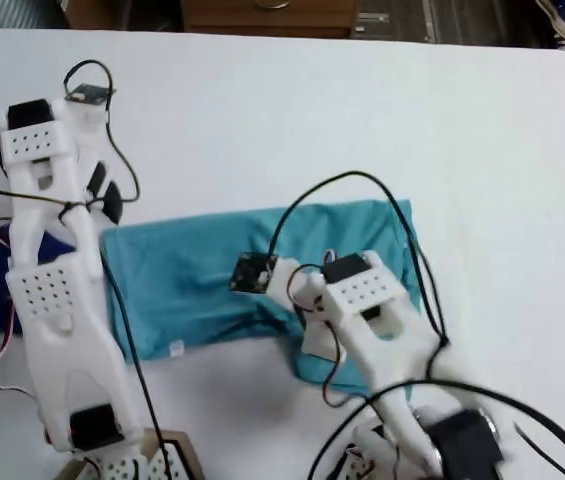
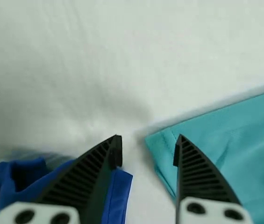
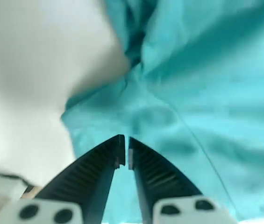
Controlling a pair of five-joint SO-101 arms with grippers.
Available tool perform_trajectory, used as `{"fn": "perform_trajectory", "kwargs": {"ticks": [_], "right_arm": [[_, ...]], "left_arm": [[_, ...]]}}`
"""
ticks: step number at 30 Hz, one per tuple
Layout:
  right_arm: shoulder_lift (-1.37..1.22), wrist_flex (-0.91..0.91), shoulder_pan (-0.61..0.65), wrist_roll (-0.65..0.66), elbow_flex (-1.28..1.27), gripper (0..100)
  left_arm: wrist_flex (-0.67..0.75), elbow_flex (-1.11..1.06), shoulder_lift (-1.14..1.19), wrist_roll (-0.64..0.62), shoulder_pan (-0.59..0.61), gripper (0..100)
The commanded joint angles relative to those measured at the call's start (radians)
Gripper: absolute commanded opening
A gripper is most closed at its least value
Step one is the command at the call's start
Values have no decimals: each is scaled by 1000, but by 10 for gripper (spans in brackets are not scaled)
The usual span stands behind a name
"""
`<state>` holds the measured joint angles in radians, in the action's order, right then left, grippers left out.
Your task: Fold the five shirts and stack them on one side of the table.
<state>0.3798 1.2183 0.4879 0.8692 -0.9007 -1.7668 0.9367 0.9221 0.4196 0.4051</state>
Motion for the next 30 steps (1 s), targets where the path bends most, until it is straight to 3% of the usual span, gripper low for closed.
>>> {"fn": "perform_trajectory", "kwargs": {"ticks": [1,5,9,15,22,30], "right_arm": [[249,110,21,8,-15,75],[473,202,108,35,-150,95],[552,182,84,44,-215,111],[453,111,91,46,-256,279],[232,-53,90,212,-373,279],[134,-101,82,221,-358,279]], "left_arm": [[-14,35,-11,14,5,207],[-14,35,-9,14,5,207],[-14,35,-8,14,5,207],[-14,36,-11,14,5,207],[-15,35,-12,14,5,207],[-17,35,-6,8,5,207]]}}
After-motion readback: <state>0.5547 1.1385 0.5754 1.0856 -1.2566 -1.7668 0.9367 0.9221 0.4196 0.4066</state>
